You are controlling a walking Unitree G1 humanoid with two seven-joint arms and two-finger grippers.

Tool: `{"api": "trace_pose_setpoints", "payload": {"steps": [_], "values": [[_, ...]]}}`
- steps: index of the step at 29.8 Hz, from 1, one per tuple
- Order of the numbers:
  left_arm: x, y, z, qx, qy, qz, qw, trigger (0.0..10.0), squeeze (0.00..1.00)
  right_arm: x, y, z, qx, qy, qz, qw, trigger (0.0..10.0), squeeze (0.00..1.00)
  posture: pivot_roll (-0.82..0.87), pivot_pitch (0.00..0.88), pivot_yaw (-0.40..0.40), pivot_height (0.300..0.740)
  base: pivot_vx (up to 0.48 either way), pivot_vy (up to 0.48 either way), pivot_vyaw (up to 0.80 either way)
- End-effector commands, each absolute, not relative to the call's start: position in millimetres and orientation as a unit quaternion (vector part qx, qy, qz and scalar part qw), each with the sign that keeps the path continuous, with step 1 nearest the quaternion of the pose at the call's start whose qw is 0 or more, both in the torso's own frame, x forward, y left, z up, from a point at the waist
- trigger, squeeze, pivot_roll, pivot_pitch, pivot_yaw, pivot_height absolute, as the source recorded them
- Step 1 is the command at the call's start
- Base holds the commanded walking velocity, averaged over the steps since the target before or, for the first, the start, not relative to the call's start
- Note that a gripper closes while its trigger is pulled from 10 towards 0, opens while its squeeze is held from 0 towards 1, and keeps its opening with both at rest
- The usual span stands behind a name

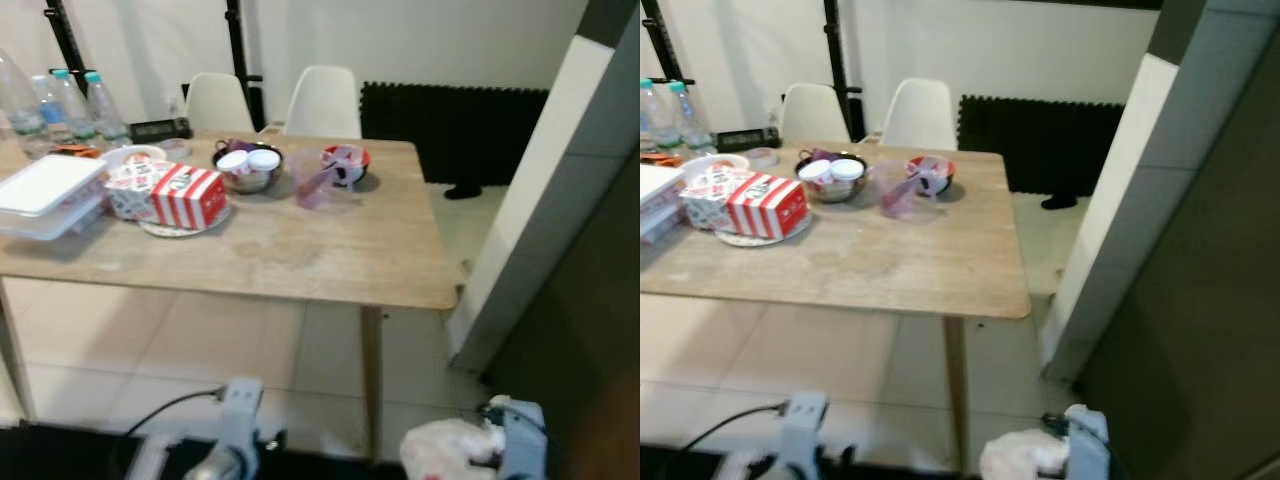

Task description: Restocking fridge

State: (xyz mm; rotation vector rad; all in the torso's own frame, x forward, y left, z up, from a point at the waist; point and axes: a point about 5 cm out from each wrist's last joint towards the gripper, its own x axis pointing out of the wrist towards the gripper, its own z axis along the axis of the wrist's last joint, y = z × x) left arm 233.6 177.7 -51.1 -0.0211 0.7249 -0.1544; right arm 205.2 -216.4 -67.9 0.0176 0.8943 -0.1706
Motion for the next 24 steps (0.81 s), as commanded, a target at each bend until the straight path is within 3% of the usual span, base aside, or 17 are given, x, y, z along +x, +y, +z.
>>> {"api": "trace_pose_setpoints", "payload": {"steps": [1,15,24], "values": [[232.5,176.0,-52.0,-0.006,0.354,-0.078,0.932,10.0,0.0,201.2,-219.0,-69.5,0.003,0.436,-0.085,0.896,10.0,0.0,-0.06,0.011,-0.038,0.74,0.0,0.0,0.0],[231.6,174.5,-52.7,-0.006,0.355,-0.082,0.931,10.0,0.0,197.4,-218.6,-71.6,0.007,0.44,-0.078,0.895,10.0,0.0,-0.06,0.015,-0.033,0.74,0.0,0.0,0.0],[232.4,172.6,-51.8,-0.002,0.351,-0.094,0.932,10.0,0.0,194.7,-217.5,-73.4,0.015,0.444,-0.075,0.893,10.0,0.0,-0.06,0.016,-0.032,0.74,0.0,0.0,-0.73]]}}
